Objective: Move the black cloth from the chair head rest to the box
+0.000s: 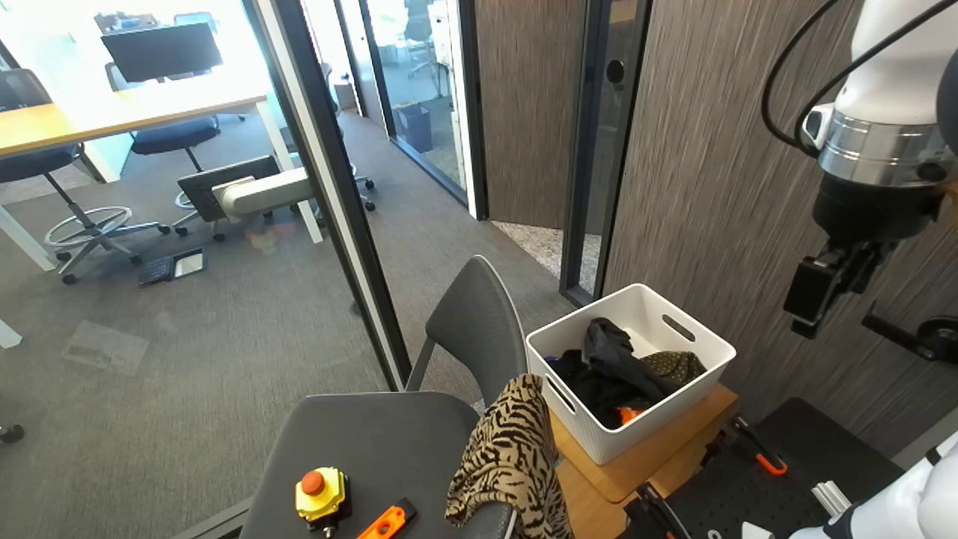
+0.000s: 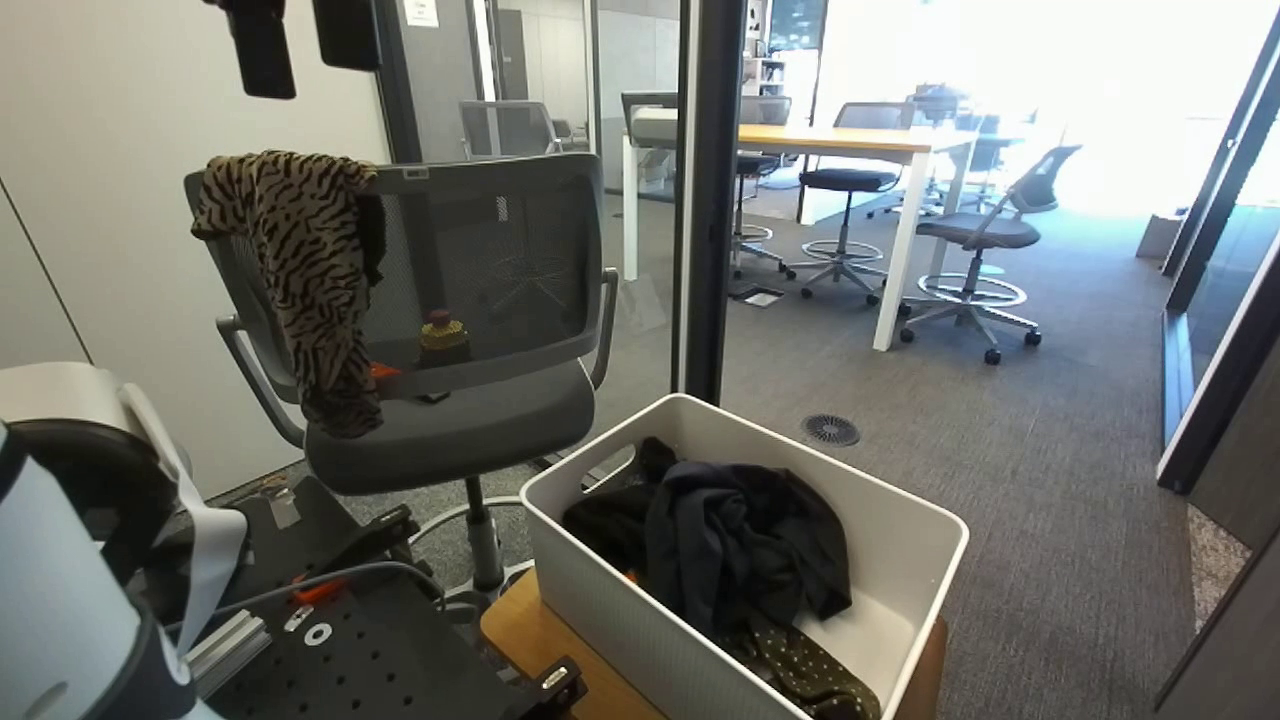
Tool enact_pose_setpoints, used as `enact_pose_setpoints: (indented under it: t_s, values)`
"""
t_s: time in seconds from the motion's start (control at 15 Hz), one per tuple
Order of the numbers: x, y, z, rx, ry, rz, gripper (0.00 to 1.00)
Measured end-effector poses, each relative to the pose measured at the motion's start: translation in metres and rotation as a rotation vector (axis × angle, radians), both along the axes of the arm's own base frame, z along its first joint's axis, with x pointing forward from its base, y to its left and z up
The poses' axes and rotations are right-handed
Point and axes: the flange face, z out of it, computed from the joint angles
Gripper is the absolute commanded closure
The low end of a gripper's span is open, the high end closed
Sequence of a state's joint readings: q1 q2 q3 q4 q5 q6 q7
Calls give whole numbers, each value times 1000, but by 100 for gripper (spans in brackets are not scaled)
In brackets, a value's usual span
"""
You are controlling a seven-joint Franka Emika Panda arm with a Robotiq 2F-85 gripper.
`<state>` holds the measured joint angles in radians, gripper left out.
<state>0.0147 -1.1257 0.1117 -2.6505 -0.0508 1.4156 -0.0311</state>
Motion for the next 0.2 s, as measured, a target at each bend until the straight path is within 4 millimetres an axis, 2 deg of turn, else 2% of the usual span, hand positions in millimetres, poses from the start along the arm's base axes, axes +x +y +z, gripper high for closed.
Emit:
enact_pose_setpoints:
  t_s: [0.2]
  values:
    - [-1,2,0,-8,8,11,0]
